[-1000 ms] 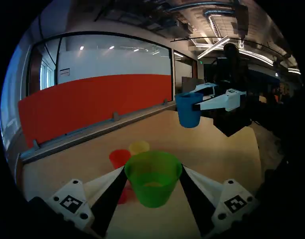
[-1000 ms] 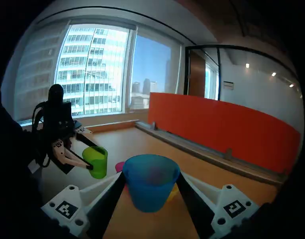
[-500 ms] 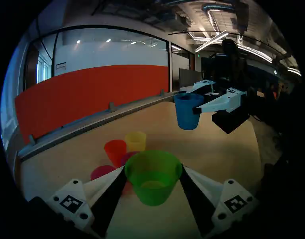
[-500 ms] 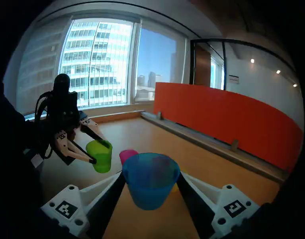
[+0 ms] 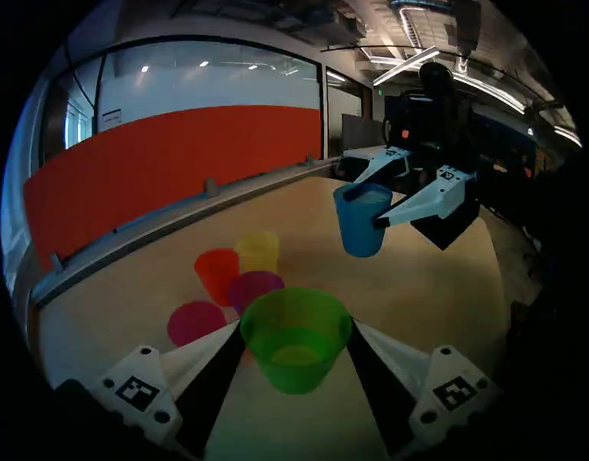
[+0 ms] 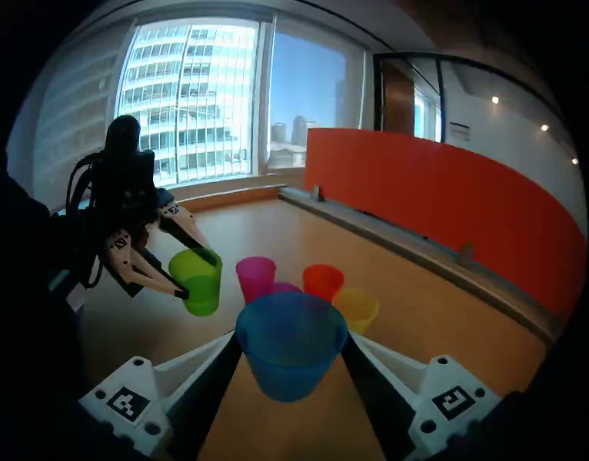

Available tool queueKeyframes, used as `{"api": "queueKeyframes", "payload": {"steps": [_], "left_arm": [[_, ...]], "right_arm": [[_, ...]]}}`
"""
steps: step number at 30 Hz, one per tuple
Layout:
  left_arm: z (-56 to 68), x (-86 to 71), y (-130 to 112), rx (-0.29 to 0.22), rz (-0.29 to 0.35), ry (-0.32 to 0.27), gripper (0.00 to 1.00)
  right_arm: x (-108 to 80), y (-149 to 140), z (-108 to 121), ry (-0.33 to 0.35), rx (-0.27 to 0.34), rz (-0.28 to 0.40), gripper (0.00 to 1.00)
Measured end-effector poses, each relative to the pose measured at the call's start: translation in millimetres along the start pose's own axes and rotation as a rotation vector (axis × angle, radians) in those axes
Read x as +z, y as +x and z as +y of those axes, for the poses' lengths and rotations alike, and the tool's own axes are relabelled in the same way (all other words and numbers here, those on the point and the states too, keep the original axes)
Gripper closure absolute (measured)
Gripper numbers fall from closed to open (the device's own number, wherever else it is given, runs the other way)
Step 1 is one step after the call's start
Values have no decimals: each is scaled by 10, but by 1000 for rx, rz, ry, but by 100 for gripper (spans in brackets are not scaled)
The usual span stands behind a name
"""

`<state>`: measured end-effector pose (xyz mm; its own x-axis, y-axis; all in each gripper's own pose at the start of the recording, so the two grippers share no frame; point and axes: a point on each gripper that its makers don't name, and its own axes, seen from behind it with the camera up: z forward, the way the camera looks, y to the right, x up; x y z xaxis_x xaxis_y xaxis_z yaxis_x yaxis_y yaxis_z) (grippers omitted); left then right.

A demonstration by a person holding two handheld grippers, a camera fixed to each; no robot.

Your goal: Pour water

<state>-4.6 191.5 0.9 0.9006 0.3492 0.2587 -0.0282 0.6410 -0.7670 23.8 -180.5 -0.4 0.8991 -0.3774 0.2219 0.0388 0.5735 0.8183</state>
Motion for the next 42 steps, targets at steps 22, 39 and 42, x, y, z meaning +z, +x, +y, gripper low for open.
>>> {"api": "queueKeyframes", "payload": {"steps": [22, 39, 42], "left_arm": [[-9, 244, -399, -8, -93, -27, 12], [8, 342, -548, -9, -120, -38, 12], [5, 339, -569, -8, -125, -39, 12]], "right_arm": [[248, -317, -74, 29, -10, -67, 8], [267, -408, -49, 15, -5, -82, 8], [272, -423, -43, 13, -7, -85, 8]]}}
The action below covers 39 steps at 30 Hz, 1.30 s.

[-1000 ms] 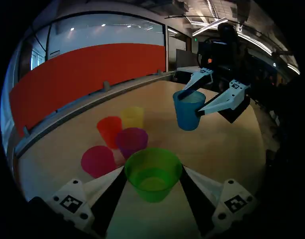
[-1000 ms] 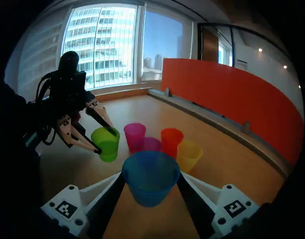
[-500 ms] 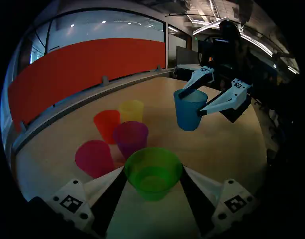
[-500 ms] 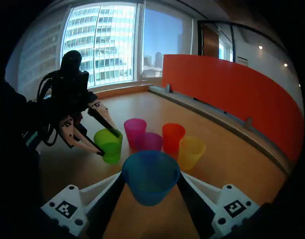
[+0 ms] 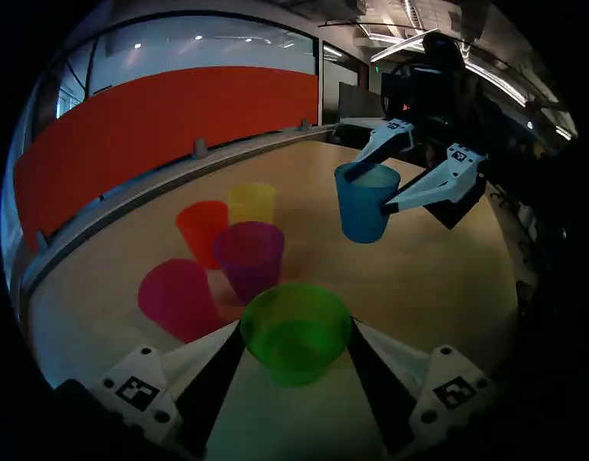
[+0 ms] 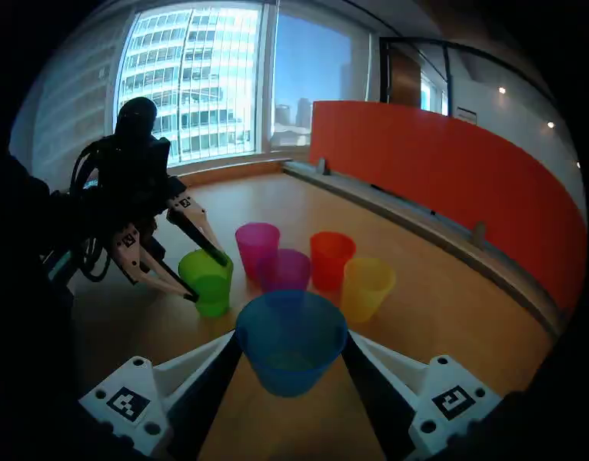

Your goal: Pour water

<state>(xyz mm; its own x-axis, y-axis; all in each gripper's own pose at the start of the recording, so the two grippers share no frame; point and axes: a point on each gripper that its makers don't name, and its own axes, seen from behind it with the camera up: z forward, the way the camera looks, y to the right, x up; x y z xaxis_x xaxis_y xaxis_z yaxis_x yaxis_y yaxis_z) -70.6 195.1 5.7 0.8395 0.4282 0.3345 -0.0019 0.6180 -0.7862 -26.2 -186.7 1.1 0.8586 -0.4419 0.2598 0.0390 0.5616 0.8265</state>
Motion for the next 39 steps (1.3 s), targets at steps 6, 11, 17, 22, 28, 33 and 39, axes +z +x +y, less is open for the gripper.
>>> {"api": "queueKeyframes", "payload": {"steps": [6, 11, 17, 22, 28, 33, 39], "left_arm": [[-9, -1, -40, -7, -4, 1, 12], [-8, -11, -66, -17, -1, -1, 12], [-27, -21, -95, -13, -5, 6, 11], [-26, -24, -102, -19, -9, 4, 11], [-28, -29, -139, -26, -21, 4, 11], [-42, -33, -191, -34, -39, 9, 11], [-61, -70, -217, -17, -52, 22, 11]], "right_arm": [[12, -15, 2, -3, 0, -1, 8], [22, -32, 0, -5, 0, -3, 8], [44, -83, -13, -8, 1, -9, 8], [67, -166, -23, -9, 0, -19, 8], [88, -230, -55, -6, -1, -28, 8], [112, -267, -77, -4, 4, -32, 8], [156, -342, -122, 4, 1, -41, 8]]}}
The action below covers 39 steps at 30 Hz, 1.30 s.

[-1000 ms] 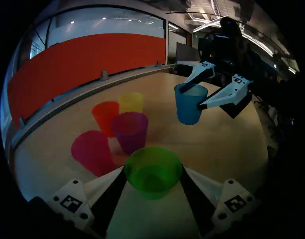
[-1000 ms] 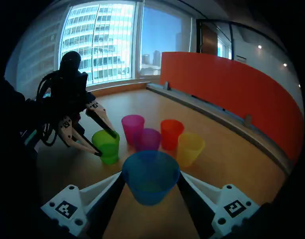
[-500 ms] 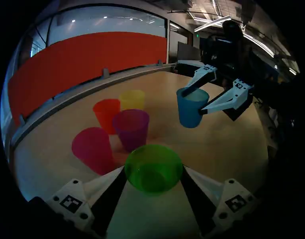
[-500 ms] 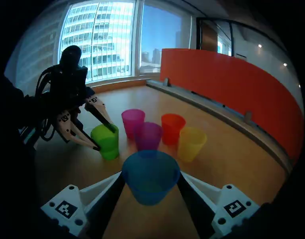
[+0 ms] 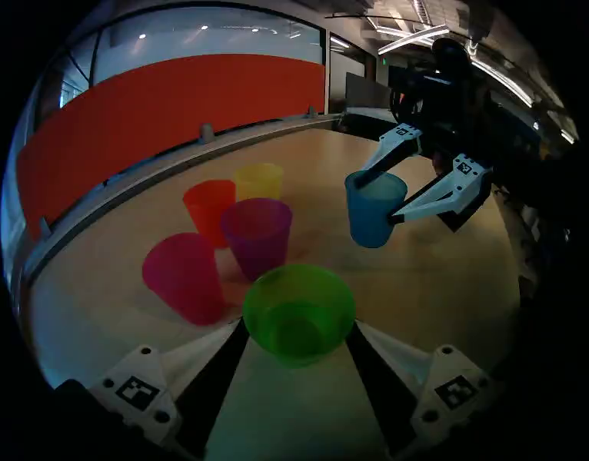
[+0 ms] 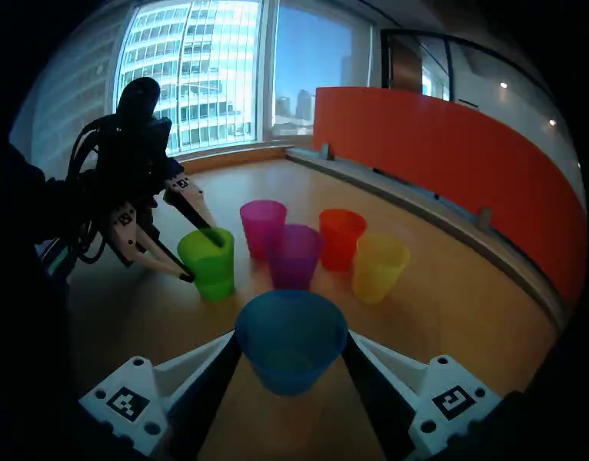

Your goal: Pour water

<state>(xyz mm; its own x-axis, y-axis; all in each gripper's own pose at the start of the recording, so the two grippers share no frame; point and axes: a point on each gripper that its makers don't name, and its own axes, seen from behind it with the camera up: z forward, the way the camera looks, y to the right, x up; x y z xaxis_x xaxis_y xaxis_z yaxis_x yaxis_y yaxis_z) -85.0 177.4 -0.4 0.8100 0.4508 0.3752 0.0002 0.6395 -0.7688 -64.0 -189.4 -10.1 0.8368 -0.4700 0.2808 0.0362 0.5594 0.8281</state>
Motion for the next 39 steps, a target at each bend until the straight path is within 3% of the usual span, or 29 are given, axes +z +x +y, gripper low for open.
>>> {"api": "queueKeyframes", "payload": {"steps": [21, 39], "left_arm": [[29, -219, -200, -12, -22, 23, 11], [-38, -501, -268, -93, 19, 61, 11]], "right_arm": [[119, -192, -132, 11, -6, -16, 8], [83, -288, -174, 6, -12, -29, 7]]}}
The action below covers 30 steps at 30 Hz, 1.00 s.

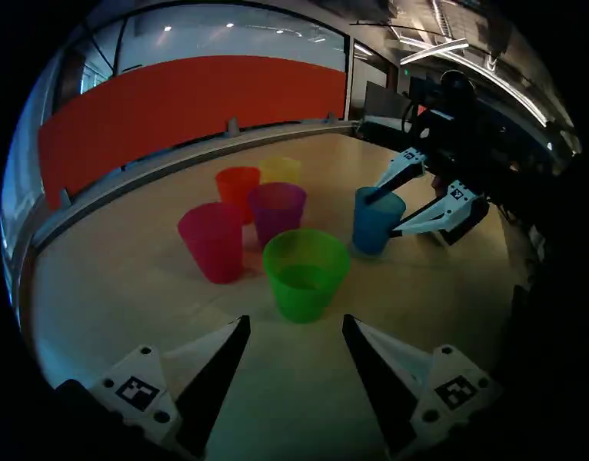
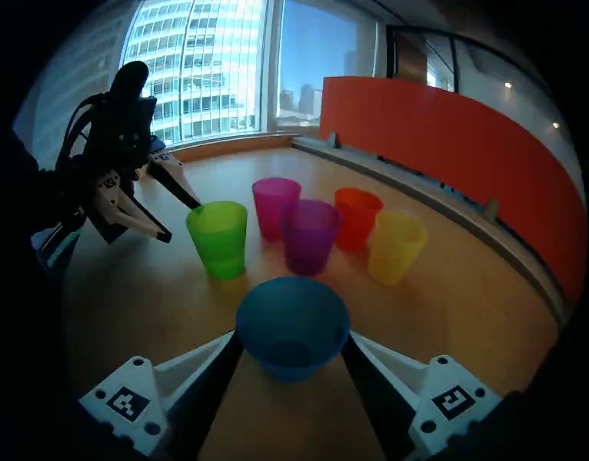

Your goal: Pour water

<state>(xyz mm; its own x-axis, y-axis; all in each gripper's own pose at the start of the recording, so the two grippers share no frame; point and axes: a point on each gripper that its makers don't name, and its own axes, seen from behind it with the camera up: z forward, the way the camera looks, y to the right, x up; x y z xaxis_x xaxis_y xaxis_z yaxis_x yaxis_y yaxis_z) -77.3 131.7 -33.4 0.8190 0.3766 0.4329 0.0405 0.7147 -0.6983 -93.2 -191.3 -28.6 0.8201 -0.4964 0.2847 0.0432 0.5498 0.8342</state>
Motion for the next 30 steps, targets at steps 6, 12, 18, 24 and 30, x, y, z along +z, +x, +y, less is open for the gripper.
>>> {"api": "queueKeyframes", "payload": {"steps": [6, 12, 18, 24, 30], "left_arm": [[-55, -59, 17, -19, 17, 22, 11], [-93, -134, 24, -38, 29, 38, 11], [-117, -218, 63, -51, 51, 62, 11], [-130, -322, 107, -55, 76, 92, 11], [-212, -425, 208, -54, 120, 155, 11]], "right_arm": [[-20, 4, -23, 3, 1, 1, 4], [-96, -17, -39, 4, 10, -2, 1], [-225, -15, -46, -5, 39, 10, 1], [-380, 10, 7, -39, 65, 39, 1], [-554, 43, 66, -89, 77, 71, 1]]}}
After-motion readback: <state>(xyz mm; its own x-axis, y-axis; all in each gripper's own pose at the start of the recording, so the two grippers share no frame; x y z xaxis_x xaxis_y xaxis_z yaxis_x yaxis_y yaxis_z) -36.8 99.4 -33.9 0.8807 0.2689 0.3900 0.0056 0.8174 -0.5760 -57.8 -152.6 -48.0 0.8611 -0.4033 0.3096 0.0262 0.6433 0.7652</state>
